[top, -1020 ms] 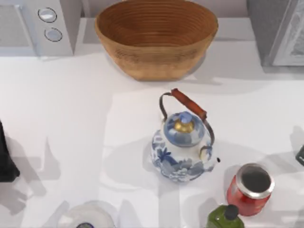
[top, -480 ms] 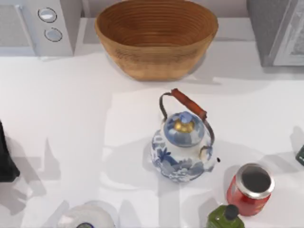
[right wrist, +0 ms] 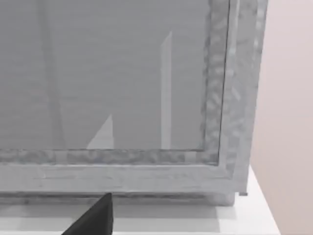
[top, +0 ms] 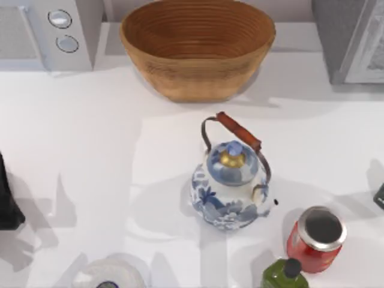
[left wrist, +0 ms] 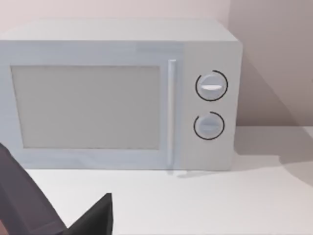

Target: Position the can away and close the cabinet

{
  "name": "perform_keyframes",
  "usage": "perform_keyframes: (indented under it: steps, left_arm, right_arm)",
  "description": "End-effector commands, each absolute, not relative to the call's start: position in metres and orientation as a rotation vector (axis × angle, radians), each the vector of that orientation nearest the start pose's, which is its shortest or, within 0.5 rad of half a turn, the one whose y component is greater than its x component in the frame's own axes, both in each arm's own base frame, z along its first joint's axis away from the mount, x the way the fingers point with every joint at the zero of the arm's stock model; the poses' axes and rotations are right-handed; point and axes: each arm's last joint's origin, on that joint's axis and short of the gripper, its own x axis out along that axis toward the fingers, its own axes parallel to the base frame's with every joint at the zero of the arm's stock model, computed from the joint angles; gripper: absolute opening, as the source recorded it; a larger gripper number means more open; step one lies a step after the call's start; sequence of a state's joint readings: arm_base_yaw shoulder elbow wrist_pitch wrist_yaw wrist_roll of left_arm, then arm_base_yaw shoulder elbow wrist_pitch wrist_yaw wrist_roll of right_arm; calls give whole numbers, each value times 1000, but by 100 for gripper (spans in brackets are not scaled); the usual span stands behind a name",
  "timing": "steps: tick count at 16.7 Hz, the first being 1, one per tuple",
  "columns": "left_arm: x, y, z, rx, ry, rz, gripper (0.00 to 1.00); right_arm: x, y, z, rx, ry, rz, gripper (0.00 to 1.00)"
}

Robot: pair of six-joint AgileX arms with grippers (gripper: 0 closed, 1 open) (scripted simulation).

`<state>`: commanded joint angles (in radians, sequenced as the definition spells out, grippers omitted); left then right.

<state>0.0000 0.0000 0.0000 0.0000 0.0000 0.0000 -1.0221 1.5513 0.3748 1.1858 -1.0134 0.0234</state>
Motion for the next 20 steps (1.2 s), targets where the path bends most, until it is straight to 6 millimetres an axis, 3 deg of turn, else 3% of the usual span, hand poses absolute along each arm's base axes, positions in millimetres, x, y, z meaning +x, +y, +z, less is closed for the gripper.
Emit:
perform_keyframes:
  steps: [3, 6, 9, 12, 14, 17, 20]
  left_arm:
    - [106, -1, 160, 0, 0, 0, 100]
    - [106, -1, 160, 0, 0, 0, 100]
    - [106, -1, 160, 0, 0, 0, 100]
    - [106, -1, 160, 0, 0, 0, 100]
    - [106, -1, 160, 0, 0, 0, 100]
    - [106, -1, 160, 0, 0, 0, 100]
    - [106, -1, 160, 0, 0, 0, 100]
  right_arm:
    - [164, -219, 171, 36, 19, 17, 100]
    - [177, -246, 196, 77, 35, 27, 100]
    - [189, -272, 243, 110, 51, 29, 100]
    - [194, -284, 313, 120, 59, 24, 100]
    - [191, -279, 364, 114, 59, 20, 100]
    - [179, -253, 437, 77, 45, 14, 100]
    - [164, -220, 487, 28, 21, 9, 100]
